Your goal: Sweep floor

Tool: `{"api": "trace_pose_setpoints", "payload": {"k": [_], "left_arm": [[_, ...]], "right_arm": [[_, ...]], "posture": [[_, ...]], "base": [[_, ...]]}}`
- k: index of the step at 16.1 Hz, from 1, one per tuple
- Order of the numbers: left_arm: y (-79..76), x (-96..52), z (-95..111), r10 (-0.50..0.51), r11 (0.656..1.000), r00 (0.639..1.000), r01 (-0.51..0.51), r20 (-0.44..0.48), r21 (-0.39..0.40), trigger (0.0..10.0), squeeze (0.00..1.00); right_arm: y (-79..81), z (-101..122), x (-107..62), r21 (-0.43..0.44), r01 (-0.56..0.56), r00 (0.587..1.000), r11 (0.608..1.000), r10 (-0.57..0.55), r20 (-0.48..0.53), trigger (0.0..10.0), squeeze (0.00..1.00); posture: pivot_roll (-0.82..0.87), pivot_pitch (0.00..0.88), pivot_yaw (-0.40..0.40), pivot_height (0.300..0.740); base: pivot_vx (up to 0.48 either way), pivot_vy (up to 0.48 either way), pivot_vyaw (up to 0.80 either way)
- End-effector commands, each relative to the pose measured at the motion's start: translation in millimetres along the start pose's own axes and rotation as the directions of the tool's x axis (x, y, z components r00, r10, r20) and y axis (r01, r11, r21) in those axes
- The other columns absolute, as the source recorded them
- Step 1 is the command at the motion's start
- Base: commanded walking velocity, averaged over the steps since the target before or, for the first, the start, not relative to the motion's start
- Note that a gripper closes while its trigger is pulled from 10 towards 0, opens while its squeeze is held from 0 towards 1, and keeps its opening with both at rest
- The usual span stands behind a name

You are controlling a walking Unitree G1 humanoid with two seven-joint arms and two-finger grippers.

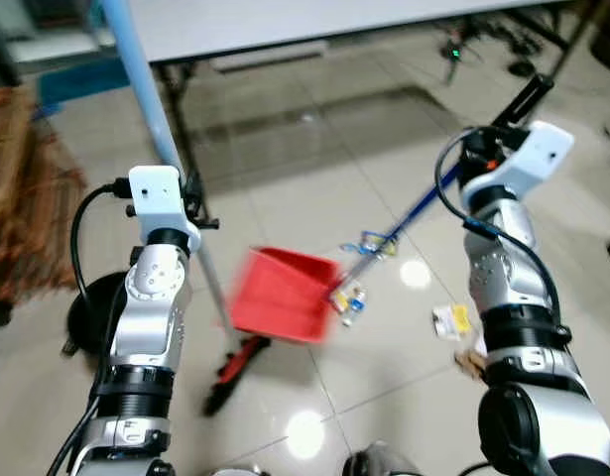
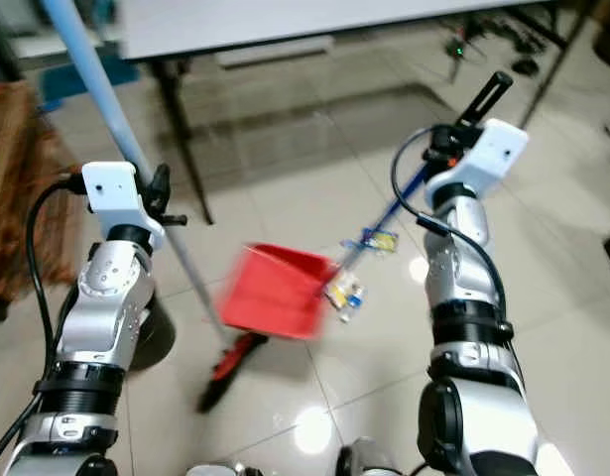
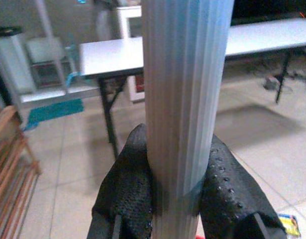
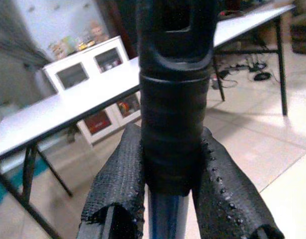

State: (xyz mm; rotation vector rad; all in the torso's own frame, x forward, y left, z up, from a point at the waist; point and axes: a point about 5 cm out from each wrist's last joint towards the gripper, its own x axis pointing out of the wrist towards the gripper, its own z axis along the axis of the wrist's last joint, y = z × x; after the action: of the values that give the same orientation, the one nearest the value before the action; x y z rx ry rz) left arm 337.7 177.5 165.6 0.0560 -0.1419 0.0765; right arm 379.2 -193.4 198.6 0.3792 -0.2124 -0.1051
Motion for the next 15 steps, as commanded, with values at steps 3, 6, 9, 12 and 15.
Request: {"api": "trace_pose_setpoints", "payload": {"k": [3, 6, 9, 12, 15], "left_arm": [[-11.0, 2.5, 8.7, -0.035, 0.999, 0.999, 0.035, 0.034, -0.001, 10.0, 0.0], [-10.5, 2.4, 9.1, -0.035, 0.999, 0.999, 0.035, 0.035, 0.001, 10.0, 0.0], [-11.1, 2.6, 9.4, -0.035, 0.999, 0.999, 0.035, 0.035, 0.004, 10.0, 0.0], [-12.8, 3.0, 11.1, -0.049, 0.999, 0.998, 0.05, 0.045, -0.002, 10.0, 0.0], [-14.4, 2.6, 13.1, -0.058, 0.998, 0.996, 0.059, 0.06, -0.016, 10.0, 0.0]], "right_arm": [[-12.0, 19.7, 1.2, 0.001, 0.042, 0.996, 0.999, -0.042, 0.083, 10.0, 0.0], [-12.2, 19.3, 1.4, 0.011, 0.044, 0.996, 0.999, -0.044, 0.079, 10.0, 0.0], [-13.2, 18.5, 1.8, 0.01, 0.048, 0.997, 0.999, -0.048, 0.067, 10.0, 0.0], [-13.3, 18.8, 1.1, 0.012, 0.054, 0.995, 0.998, -0.055, 0.078, 10.0, 0.0], [-12.9, 19.0, 1.3, 0.015, 0.051, 0.995, 0.999, -0.052, 0.079, 10.0, 0.0]], "posture": [[-0.02, 0.105, 0.018, 0.74], [-0.02, 0.105, 0.018, 0.74], [-0.02, 0.106, 0.018, 0.74], [-0.02, 0.105, 0.02, 0.74], [-0.02, 0.103, 0.019, 0.74]], "base": [[0.48, 0.0, -0.46], [0.48, 0.0, 0.0], [0.48, 0.0, -0.52], [0.39, 0.0, -0.25], [0.0, 0.0, 0.0]]}}
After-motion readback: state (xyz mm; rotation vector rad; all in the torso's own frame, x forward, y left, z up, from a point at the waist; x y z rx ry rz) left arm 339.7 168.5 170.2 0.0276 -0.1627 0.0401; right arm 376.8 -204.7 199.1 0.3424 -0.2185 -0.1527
